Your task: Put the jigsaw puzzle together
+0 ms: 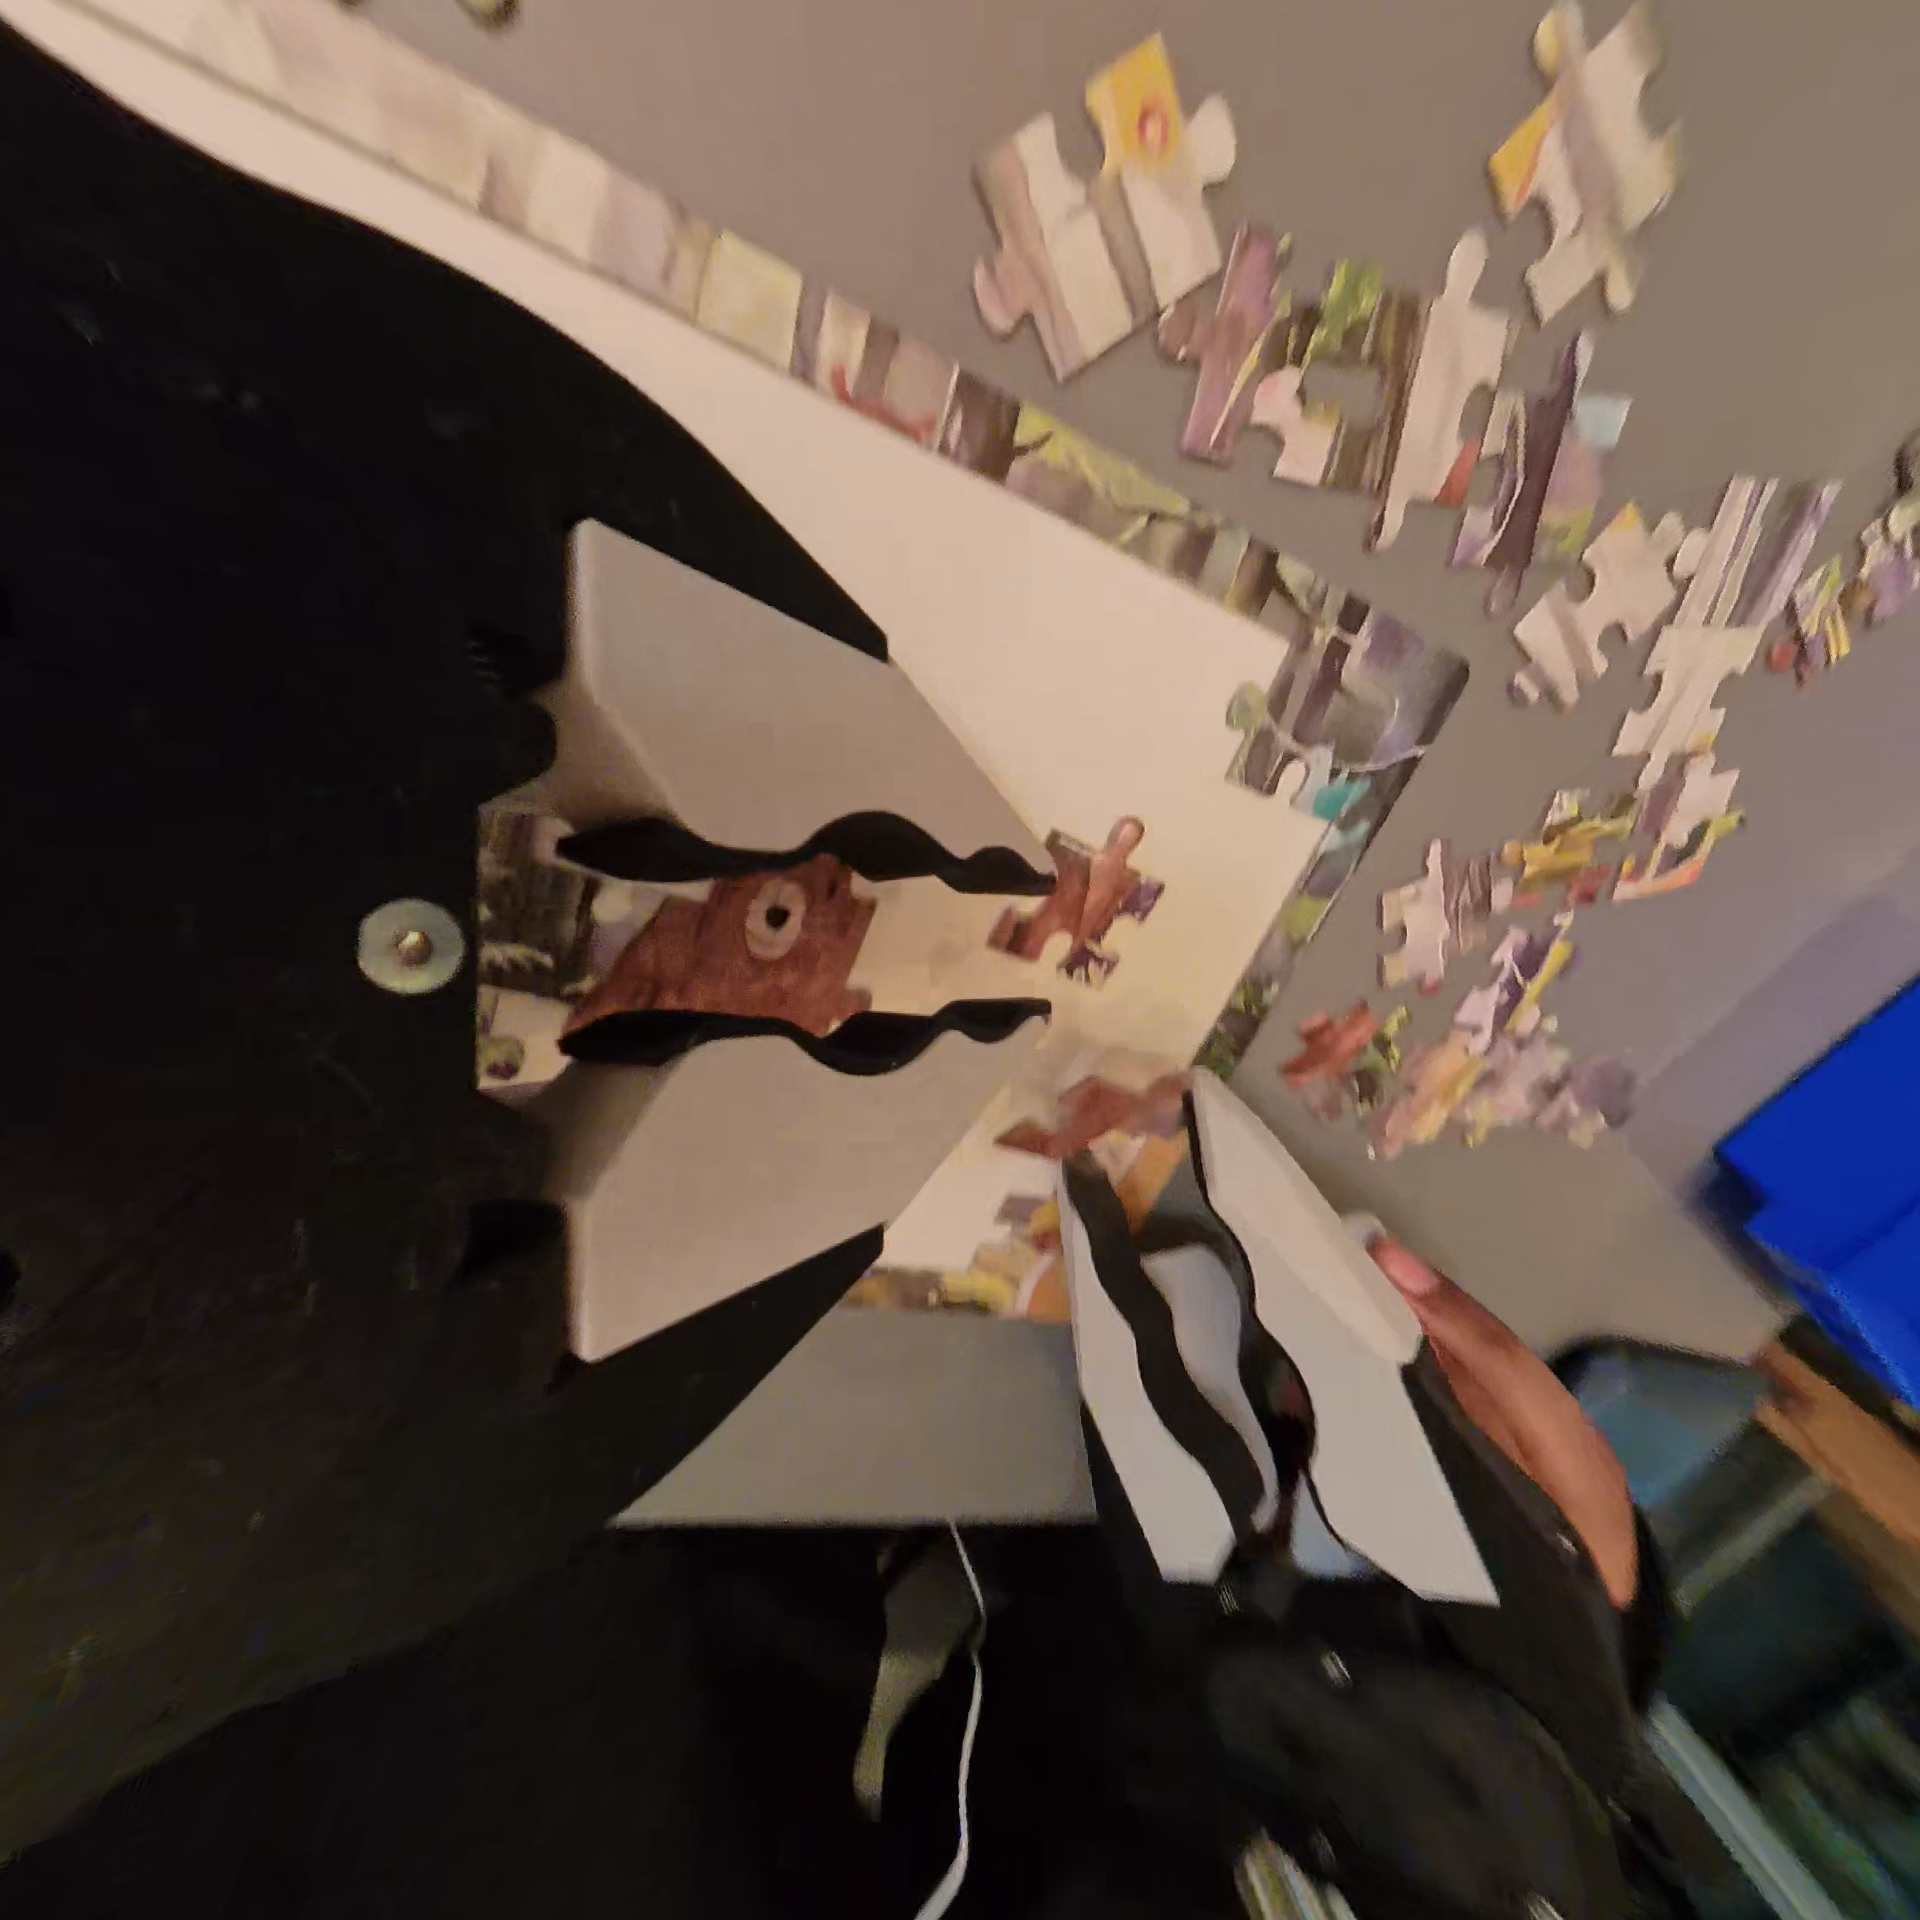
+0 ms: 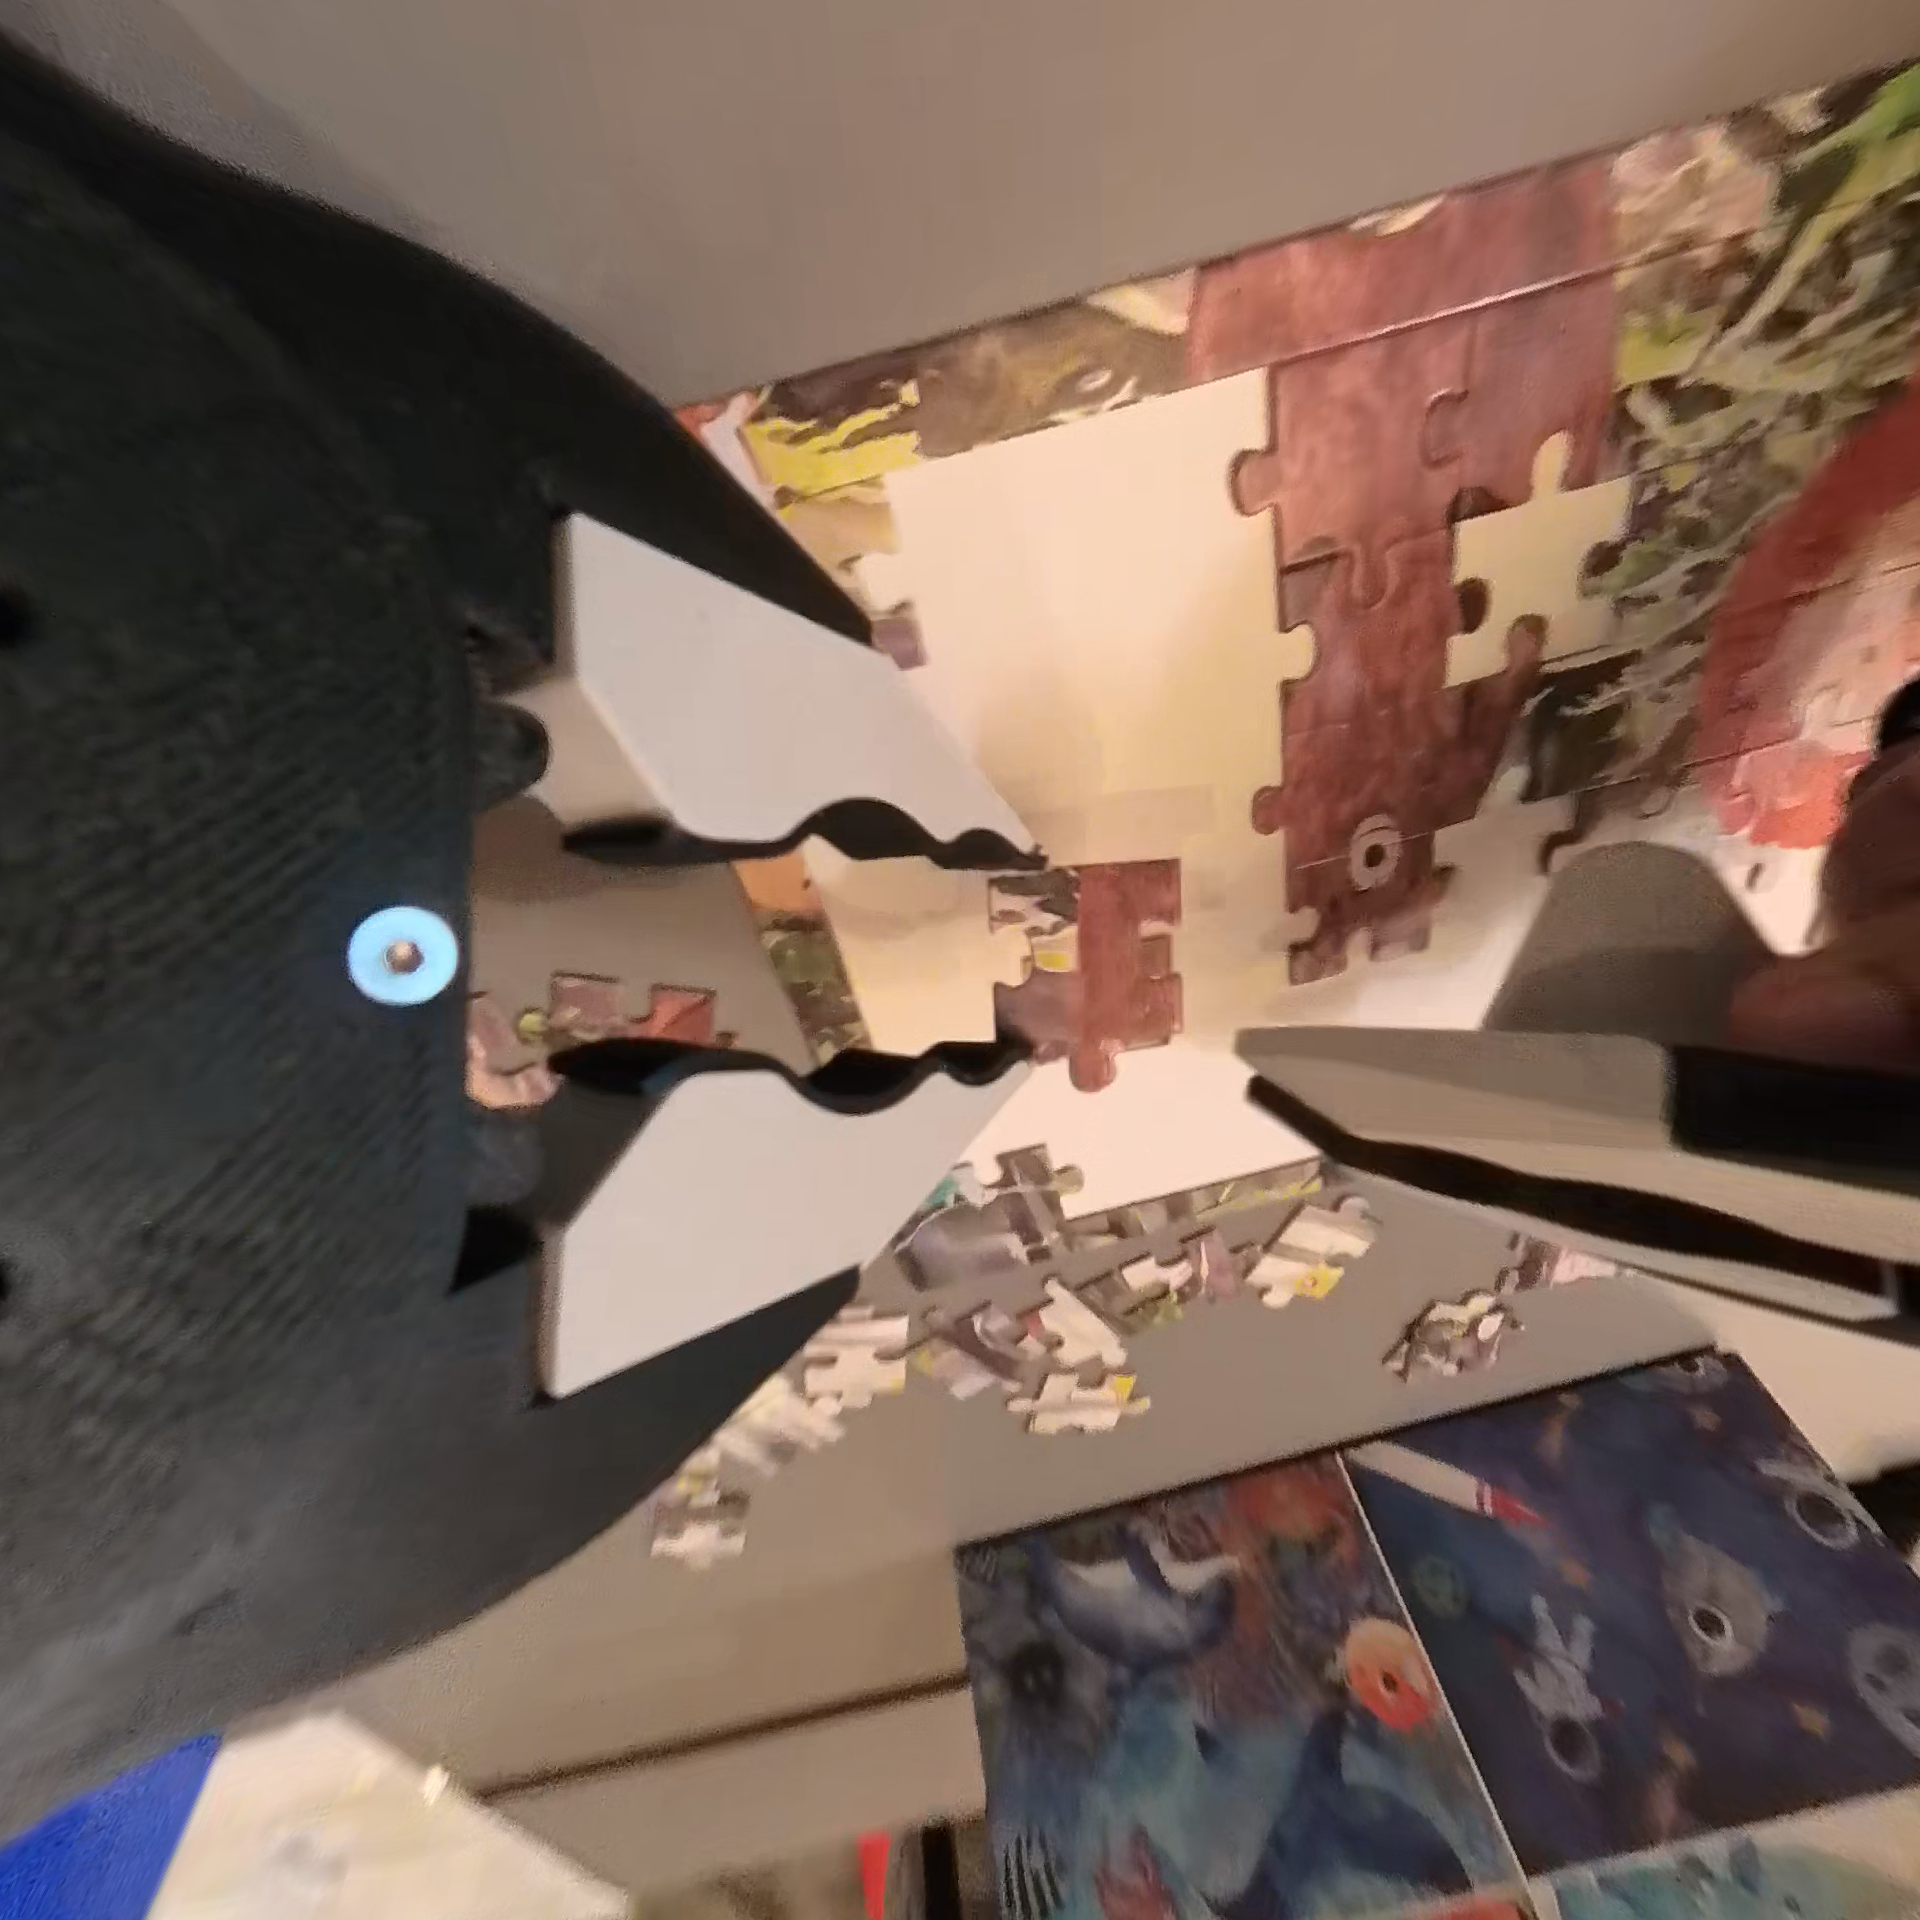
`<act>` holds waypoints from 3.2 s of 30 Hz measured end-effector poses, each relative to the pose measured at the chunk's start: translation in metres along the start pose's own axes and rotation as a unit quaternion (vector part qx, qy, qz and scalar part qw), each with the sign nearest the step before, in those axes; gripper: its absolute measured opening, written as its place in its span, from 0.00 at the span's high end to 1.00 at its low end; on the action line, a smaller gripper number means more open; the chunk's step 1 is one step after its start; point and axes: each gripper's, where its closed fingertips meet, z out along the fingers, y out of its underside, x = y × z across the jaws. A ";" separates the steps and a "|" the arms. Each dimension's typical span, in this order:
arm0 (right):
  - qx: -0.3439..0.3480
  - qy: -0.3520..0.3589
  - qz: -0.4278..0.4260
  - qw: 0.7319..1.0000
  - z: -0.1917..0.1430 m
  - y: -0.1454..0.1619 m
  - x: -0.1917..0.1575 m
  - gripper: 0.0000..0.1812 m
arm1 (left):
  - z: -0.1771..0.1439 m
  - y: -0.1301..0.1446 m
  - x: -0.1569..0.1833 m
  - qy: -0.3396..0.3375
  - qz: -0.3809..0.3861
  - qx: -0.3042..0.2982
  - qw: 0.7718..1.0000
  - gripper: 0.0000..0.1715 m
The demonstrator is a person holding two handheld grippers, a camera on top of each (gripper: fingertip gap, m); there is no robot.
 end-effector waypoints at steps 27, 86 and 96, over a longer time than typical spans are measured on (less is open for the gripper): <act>0.037 -0.143 0.081 0.986 0.016 0.004 -0.023 0.83 | 0.015 0.022 -0.012 -0.117 0.107 -0.074 0.984 1.00; 0.072 -0.147 0.109 0.980 0.017 -0.007 -0.022 0.81 | 0.020 0.028 -0.007 -0.099 0.104 -0.082 0.986 1.00; 0.063 -0.176 0.189 0.964 0.017 -0.002 -0.016 0.74 | 0.017 0.027 -0.008 -0.101 0.106 -0.081 0.986 1.00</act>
